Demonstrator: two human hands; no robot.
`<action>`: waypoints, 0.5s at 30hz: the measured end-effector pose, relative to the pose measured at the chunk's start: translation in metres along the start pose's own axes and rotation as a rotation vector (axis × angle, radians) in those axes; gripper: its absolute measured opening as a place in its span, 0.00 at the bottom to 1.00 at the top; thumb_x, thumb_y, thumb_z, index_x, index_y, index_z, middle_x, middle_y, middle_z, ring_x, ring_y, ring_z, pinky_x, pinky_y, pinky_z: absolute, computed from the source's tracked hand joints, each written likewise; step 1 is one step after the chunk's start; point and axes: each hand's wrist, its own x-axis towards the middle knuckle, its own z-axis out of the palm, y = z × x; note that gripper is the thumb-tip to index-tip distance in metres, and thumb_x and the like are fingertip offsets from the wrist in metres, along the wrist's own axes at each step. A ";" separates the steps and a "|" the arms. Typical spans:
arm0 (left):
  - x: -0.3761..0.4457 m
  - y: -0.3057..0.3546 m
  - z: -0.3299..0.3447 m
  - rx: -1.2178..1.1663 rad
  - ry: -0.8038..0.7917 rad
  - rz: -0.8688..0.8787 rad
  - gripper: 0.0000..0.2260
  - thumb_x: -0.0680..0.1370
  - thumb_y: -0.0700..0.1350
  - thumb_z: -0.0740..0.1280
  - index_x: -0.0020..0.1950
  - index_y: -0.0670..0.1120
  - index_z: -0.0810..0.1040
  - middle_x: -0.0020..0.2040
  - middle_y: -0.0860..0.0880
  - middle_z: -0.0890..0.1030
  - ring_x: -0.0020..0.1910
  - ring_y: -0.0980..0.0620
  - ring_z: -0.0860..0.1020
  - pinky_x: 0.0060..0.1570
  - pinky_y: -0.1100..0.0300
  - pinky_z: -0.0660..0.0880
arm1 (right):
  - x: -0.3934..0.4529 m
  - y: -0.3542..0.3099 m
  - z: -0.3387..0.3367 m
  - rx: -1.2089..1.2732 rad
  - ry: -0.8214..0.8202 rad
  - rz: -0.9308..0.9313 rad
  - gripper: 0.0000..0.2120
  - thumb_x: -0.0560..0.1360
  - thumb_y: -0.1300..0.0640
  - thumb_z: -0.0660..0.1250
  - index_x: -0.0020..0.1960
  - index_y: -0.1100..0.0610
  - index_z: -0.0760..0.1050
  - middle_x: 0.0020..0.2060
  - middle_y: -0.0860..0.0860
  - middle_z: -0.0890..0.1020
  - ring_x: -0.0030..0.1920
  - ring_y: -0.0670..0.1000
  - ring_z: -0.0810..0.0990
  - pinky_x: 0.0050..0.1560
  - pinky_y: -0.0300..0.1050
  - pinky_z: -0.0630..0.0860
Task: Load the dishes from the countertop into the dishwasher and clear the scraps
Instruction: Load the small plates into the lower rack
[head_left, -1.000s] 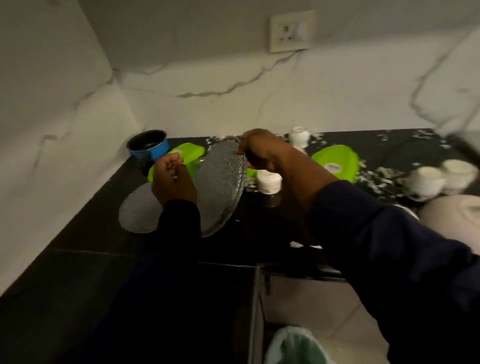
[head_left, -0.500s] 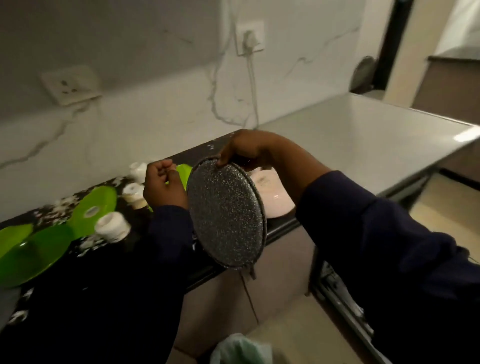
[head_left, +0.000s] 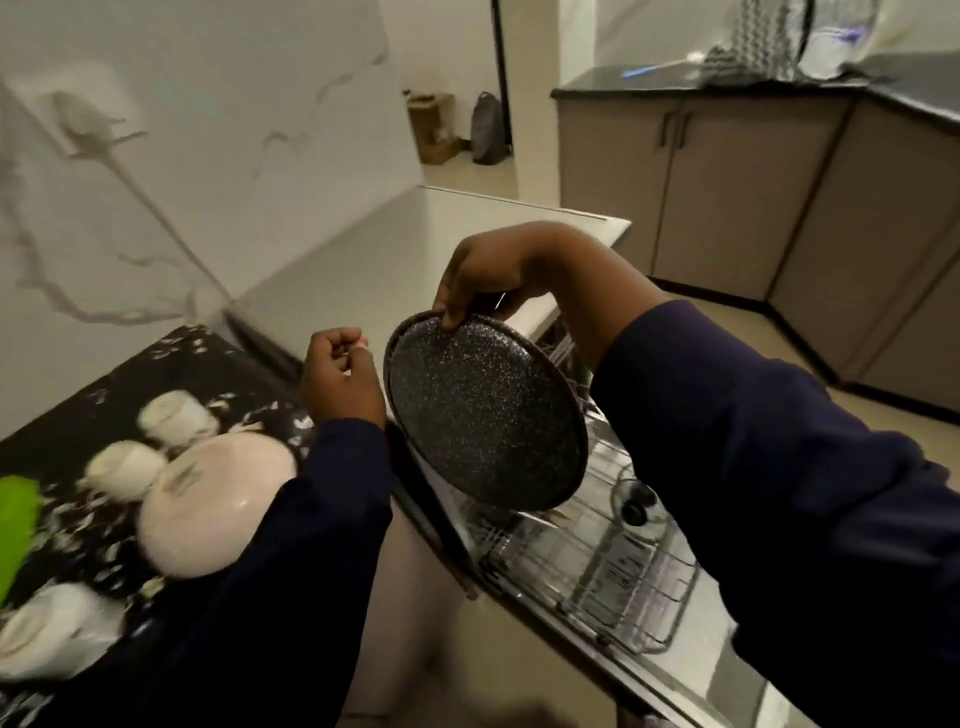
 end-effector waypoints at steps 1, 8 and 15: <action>-0.006 -0.002 0.027 0.015 -0.019 0.000 0.08 0.75 0.37 0.61 0.42 0.50 0.71 0.46 0.47 0.78 0.45 0.49 0.76 0.49 0.57 0.74 | -0.002 0.021 -0.016 0.003 0.000 0.019 0.09 0.73 0.63 0.67 0.52 0.60 0.79 0.45 0.54 0.79 0.42 0.50 0.75 0.39 0.38 0.74; -0.064 -0.034 0.146 0.128 -0.159 -0.043 0.05 0.74 0.37 0.64 0.45 0.47 0.76 0.42 0.48 0.79 0.40 0.51 0.76 0.39 0.72 0.70 | 0.008 0.154 -0.070 -0.033 -0.045 0.177 0.05 0.73 0.63 0.67 0.49 0.59 0.78 0.39 0.52 0.79 0.40 0.51 0.76 0.42 0.43 0.76; -0.104 -0.131 0.189 0.266 -0.335 -0.131 0.05 0.73 0.41 0.63 0.45 0.43 0.77 0.42 0.46 0.79 0.41 0.50 0.75 0.40 0.75 0.68 | 0.061 0.289 -0.027 -0.044 0.002 0.317 0.11 0.73 0.61 0.68 0.54 0.62 0.78 0.48 0.57 0.80 0.48 0.55 0.78 0.51 0.50 0.75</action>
